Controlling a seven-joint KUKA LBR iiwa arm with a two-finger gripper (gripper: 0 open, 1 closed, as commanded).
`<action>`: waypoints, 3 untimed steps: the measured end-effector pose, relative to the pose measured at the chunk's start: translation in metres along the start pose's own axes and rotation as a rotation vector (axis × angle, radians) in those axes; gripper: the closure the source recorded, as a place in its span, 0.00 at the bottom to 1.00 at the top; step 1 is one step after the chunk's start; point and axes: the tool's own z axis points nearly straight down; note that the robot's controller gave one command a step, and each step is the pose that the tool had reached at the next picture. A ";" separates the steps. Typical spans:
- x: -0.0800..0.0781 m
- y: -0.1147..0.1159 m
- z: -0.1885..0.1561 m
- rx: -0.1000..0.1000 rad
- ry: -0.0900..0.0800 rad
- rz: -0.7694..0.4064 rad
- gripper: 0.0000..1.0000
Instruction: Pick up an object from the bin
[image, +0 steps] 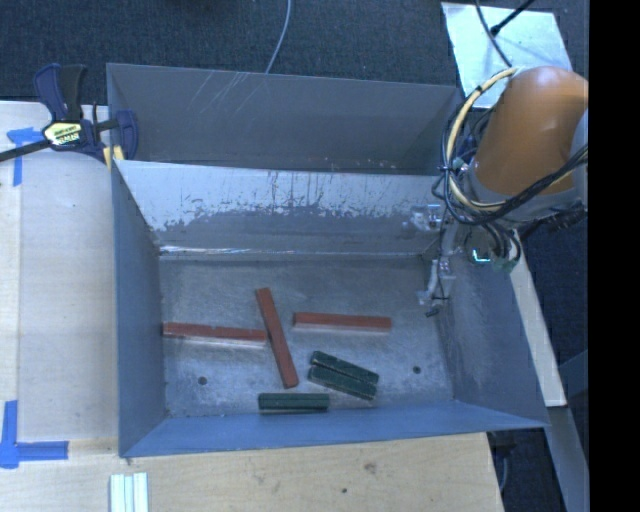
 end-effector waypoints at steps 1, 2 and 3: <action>-0.002 0.000 -0.005 0.001 -0.008 -0.002 0.00; 0.012 0.028 0.072 0.001 -0.011 0.041 0.00; 0.021 0.041 0.086 0.000 -0.004 0.086 0.00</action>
Offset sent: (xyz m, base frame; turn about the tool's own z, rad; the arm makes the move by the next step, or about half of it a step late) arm -0.0223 0.0448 -0.1194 0.0636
